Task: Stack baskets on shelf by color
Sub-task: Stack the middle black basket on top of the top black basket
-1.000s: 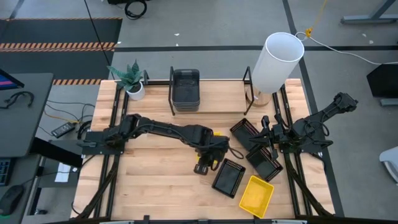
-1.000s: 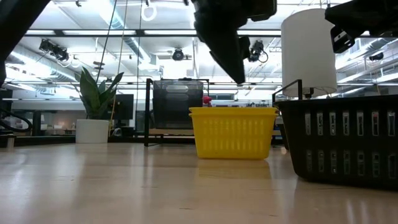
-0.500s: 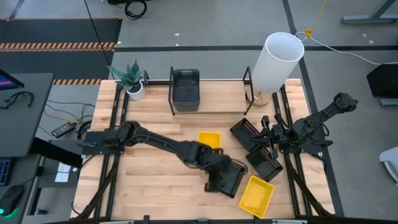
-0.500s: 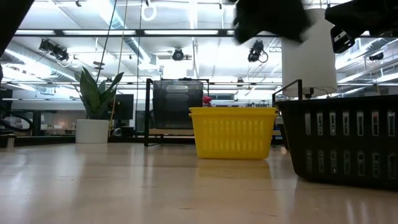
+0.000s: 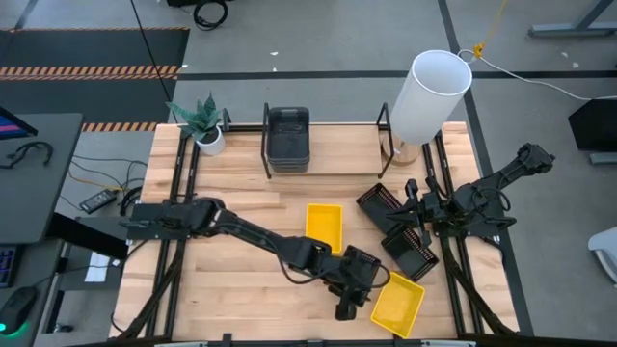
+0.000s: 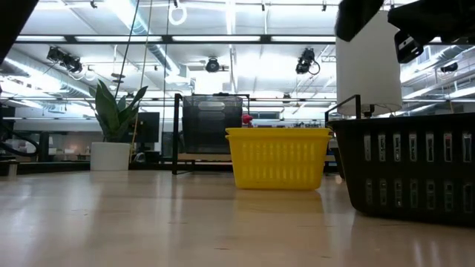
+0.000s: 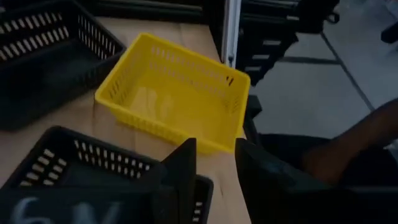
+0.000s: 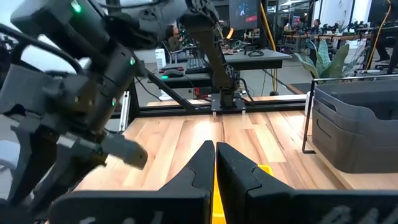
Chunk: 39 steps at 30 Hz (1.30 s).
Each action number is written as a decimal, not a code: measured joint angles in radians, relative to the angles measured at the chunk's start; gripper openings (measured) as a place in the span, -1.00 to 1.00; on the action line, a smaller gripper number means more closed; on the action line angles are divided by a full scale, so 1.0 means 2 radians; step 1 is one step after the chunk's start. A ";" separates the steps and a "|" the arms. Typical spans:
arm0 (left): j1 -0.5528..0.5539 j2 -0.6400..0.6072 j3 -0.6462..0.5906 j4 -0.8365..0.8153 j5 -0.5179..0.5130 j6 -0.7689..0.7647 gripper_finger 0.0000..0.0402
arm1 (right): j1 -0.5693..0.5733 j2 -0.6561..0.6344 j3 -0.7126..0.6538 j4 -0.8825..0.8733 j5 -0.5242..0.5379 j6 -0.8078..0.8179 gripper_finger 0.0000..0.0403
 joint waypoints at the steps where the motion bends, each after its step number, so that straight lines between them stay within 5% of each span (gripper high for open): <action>1: 0.000 0.003 0.000 0.006 0.001 -0.002 -0.42 | 0.000 0.000 0.000 0.001 0.000 0.000 -0.89; 11: -0.010 0.041 0.001 0.070 -0.032 -0.033 -0.42 | 0.000 0.000 0.000 0.006 0.000 0.000 -0.89; 25: -0.040 0.039 0.001 -0.099 -0.027 0.043 -0.40 | 0.000 0.000 0.000 0.009 0.000 0.000 -0.89; 39: -0.078 0.038 0.010 -0.090 -0.147 0.157 0.13 | 0.000 0.000 0.000 0.009 0.000 0.000 -0.89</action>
